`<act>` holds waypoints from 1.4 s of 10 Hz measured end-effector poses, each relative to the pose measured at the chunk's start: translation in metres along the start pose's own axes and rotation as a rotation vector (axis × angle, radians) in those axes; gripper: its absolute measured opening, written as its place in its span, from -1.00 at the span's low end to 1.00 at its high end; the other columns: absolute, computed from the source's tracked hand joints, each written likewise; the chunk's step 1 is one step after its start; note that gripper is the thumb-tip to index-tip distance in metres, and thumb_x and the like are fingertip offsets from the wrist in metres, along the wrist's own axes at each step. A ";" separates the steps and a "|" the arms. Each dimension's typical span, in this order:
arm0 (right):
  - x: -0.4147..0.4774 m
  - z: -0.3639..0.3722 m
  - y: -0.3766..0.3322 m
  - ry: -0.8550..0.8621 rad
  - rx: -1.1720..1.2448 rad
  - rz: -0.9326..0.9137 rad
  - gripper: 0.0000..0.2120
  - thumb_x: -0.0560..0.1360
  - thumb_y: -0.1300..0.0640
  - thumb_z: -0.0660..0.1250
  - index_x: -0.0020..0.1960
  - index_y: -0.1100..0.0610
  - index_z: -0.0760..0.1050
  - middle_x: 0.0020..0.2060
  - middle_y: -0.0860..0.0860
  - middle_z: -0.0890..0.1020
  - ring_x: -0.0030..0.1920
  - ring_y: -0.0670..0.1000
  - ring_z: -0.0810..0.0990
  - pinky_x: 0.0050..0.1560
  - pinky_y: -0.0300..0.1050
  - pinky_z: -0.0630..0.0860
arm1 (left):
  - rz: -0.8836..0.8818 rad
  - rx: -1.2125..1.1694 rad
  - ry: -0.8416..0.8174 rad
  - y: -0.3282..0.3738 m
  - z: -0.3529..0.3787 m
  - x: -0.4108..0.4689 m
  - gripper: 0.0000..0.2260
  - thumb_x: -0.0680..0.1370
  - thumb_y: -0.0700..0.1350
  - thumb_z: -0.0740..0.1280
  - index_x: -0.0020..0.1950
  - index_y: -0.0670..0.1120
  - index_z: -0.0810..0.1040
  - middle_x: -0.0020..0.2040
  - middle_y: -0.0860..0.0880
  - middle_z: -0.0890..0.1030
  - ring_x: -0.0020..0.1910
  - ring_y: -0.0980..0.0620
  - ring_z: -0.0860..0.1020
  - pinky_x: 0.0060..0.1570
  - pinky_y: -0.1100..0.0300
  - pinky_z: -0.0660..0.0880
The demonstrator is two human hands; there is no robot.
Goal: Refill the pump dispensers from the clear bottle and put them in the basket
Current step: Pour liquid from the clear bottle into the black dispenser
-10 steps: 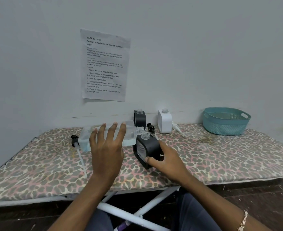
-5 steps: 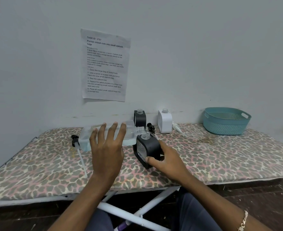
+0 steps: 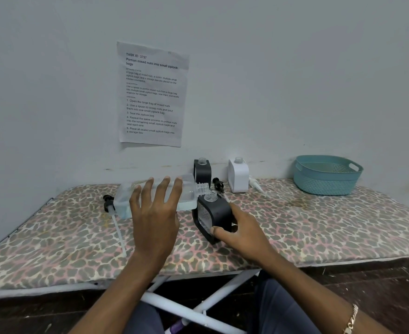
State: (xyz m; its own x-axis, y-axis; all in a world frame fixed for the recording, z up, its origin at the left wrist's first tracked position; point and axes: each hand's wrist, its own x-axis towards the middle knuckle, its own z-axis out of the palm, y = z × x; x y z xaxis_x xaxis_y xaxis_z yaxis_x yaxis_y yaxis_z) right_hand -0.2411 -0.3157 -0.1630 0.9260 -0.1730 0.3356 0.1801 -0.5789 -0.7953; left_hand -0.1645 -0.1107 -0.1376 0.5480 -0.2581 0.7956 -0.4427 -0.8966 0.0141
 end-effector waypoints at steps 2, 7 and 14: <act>0.000 0.000 0.000 0.001 0.009 0.003 -0.57 0.49 0.01 0.51 0.32 -0.11 0.50 0.03 -0.20 0.70 0.02 -0.25 0.64 -0.03 -0.36 0.57 | 0.003 0.002 -0.004 0.000 0.000 0.000 -0.29 0.36 -0.42 0.50 0.49 -0.07 0.53 0.39 -0.16 0.60 0.45 -0.33 0.48 0.44 -0.34 0.31; 0.001 0.000 0.001 -0.002 0.011 0.016 -0.56 0.48 0.00 0.51 0.33 -0.12 0.50 0.04 -0.23 0.69 0.02 -0.26 0.64 0.02 -0.28 0.58 | 0.005 0.007 0.002 -0.001 0.002 0.000 -0.29 0.36 -0.42 0.49 0.50 -0.06 0.52 0.39 -0.16 0.60 0.45 -0.33 0.47 0.45 -0.34 0.30; 0.001 0.000 0.001 -0.006 -0.010 0.007 -0.58 0.49 -0.01 0.50 0.31 -0.10 0.50 0.04 -0.20 0.69 0.02 -0.24 0.64 -0.01 -0.32 0.57 | 0.011 0.009 0.003 -0.001 0.001 0.000 -0.28 0.36 -0.42 0.49 0.50 -0.06 0.52 0.39 -0.16 0.60 0.44 -0.34 0.48 0.44 -0.34 0.31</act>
State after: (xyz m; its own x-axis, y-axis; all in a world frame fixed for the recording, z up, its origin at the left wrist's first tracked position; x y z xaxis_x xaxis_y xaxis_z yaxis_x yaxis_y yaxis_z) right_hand -0.2404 -0.3160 -0.1635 0.9290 -0.1728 0.3272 0.1701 -0.5858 -0.7924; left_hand -0.1631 -0.1107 -0.1380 0.5411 -0.2670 0.7975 -0.4423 -0.8969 -0.0002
